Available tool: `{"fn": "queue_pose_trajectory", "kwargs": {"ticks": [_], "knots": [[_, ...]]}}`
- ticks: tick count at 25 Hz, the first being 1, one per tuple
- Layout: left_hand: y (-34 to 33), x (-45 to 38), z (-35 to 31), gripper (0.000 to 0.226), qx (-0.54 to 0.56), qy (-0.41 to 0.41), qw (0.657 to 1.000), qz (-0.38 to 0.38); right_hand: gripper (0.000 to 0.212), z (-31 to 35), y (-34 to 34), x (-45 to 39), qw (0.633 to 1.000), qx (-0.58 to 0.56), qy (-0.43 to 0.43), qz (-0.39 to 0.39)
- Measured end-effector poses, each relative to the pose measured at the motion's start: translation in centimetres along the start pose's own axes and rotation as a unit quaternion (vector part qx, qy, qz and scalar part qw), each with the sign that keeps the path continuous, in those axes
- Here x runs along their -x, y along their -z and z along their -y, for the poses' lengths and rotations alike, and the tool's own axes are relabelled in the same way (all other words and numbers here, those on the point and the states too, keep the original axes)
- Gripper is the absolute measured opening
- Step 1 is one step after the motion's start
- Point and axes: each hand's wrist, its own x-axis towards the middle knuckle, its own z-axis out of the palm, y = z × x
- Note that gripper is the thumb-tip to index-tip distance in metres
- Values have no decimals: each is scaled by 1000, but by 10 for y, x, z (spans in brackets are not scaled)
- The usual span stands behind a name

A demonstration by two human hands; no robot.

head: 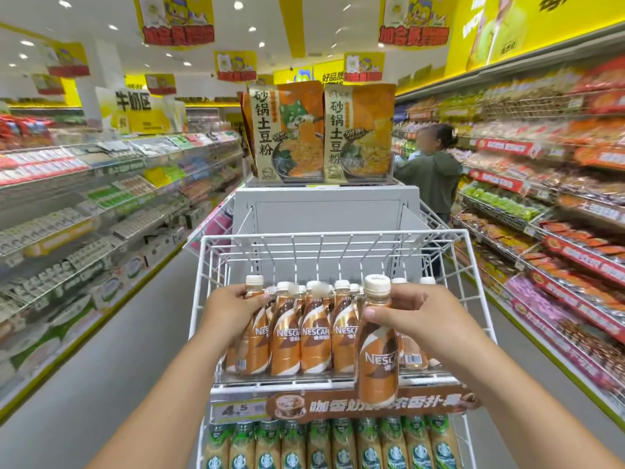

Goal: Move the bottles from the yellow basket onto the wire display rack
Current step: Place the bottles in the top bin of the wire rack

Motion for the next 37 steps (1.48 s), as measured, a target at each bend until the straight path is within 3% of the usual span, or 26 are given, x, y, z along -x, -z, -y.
{"fn": "queue_pose_trajectory", "kwargs": {"ticks": [3,5,15,17,19,21,24,26,30,32,34,37], "knots": [[-13,-11,14,52,-20,36,999,-9,34,-13,5,-6,1000,7,-6,8],[-18,-13,22,62,-6,59,998,-26,17,-19,4,-8,1000,-5,-8,14],[-41,11,14,72,-43,43,993,-103,8,-25,8,-18,999,-17,-19,36],[-45,34,4,71,-52,3,992,-113,12,-25,9,-21,999,-22,-13,35],[-55,71,-10,60,-35,-65,993,-95,16,-19,9,-22,999,-35,-6,35],[-68,109,-26,49,9,-94,995,-26,13,-13,9,-23,998,-47,5,37],[-92,144,-40,61,51,-87,993,62,9,-7,6,-24,997,-68,11,30],[-103,151,-41,73,44,-89,994,49,9,-6,3,-24,997,-75,12,24],[-105,153,-43,53,56,-84,995,7,7,-7,-4,-17,996,-84,15,27],[-101,152,-37,56,58,-76,995,-7,20,-13,-6,-16,998,-45,39,27],[-89,146,-30,56,52,-66,996,-24,52,-23,-1,-17,994,79,76,10],[-65,133,-18,53,19,-51,996,-72,79,-38,8,-13,952,274,139,-10]]}}
